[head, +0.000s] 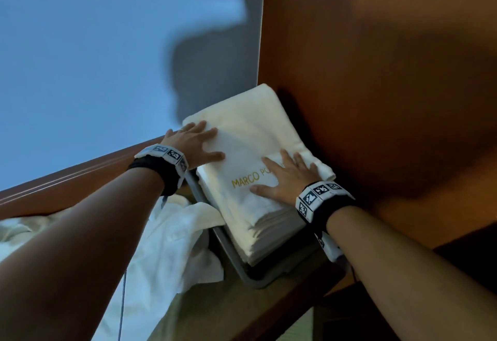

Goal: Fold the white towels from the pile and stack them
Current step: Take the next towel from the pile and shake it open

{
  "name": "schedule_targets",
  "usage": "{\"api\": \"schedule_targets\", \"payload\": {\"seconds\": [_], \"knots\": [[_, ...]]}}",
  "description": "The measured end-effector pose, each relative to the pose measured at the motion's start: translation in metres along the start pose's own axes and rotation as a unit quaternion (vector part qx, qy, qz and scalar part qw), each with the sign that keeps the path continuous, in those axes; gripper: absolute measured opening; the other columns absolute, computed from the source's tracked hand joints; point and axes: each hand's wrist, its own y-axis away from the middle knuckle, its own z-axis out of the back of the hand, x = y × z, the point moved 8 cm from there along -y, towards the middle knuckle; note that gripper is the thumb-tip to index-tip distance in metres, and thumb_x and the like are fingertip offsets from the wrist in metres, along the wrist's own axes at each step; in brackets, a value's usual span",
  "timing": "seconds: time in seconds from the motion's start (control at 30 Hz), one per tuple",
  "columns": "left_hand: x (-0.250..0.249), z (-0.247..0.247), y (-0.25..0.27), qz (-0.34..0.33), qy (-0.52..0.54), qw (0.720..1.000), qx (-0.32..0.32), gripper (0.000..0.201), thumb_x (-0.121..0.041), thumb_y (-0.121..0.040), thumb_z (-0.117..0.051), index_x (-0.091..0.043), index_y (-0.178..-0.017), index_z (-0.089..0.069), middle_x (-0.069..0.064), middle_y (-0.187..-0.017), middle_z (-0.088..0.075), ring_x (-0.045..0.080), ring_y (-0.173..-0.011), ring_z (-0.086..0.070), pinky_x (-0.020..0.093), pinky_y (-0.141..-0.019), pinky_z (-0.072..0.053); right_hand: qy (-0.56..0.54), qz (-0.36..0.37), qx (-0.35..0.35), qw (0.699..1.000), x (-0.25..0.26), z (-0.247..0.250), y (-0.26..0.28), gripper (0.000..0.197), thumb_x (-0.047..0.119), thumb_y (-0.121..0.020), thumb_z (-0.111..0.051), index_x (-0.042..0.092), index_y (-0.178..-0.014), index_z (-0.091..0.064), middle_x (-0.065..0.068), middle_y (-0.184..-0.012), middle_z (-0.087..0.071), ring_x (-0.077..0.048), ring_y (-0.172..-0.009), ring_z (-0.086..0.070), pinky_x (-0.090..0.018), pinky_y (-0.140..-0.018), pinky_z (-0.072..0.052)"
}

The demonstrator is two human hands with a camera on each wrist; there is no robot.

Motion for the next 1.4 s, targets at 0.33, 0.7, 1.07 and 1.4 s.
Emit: {"api": "schedule_targets", "payload": {"seconds": [0.33, 0.7, 1.07, 1.4], "knots": [[0.168, 0.046, 0.211, 0.112, 0.052, 0.992, -0.035, 0.043, -0.056, -0.088, -0.064, -0.025, -0.118, -0.068, 0.008, -0.123, -0.067, 0.029, -0.117, -0.059, 0.034, -0.091, -0.045, 0.045, 0.003, -0.149, 0.988, 0.107, 0.025, 0.098, 0.027, 0.033, -0.091, -0.049, 0.014, -0.101, -0.065, -0.012, -0.107, -0.067, -0.032, -0.089, -0.062, -0.033, -0.072, -0.046], [0.329, -0.066, 0.410, 0.239, 0.100, 0.966, 0.027, 0.031, -0.054, -0.089, -0.063, -0.028, -0.107, -0.070, 0.001, -0.116, -0.069, 0.024, -0.106, -0.063, 0.036, -0.093, -0.051, 0.041, 0.190, -0.078, 0.978, 0.353, -0.103, 0.172, 0.028, 0.039, -0.092, -0.048, 0.018, -0.097, -0.066, -0.009, -0.100, -0.068, -0.029, -0.090, -0.063, -0.033, -0.073, -0.047], [0.370, -0.147, 0.395, 0.266, 0.133, 0.954, 0.045, 0.041, -0.049, -0.094, -0.057, -0.030, -0.130, -0.060, 0.000, -0.132, -0.061, 0.025, -0.117, -0.059, 0.037, -0.095, -0.049, 0.055, 0.223, 0.005, 0.973, 0.475, -0.141, 0.085, 0.029, 0.037, -0.096, -0.044, 0.022, -0.112, -0.063, -0.008, -0.115, -0.065, -0.031, -0.101, -0.062, -0.034, -0.078, -0.047], [0.420, -0.181, 0.351, 0.283, 0.024, 0.959, 0.023, 0.051, -0.054, -0.095, -0.050, -0.031, -0.140, -0.042, 0.006, -0.141, -0.047, 0.033, -0.133, -0.042, 0.051, -0.107, -0.032, -0.055, 0.205, 0.086, 0.973, 0.504, -0.173, 0.006, 0.051, 0.054, -0.102, -0.029, 0.015, -0.112, -0.059, -0.017, -0.119, -0.063, -0.035, -0.109, -0.058, -0.040, -0.092, -0.045]]}}
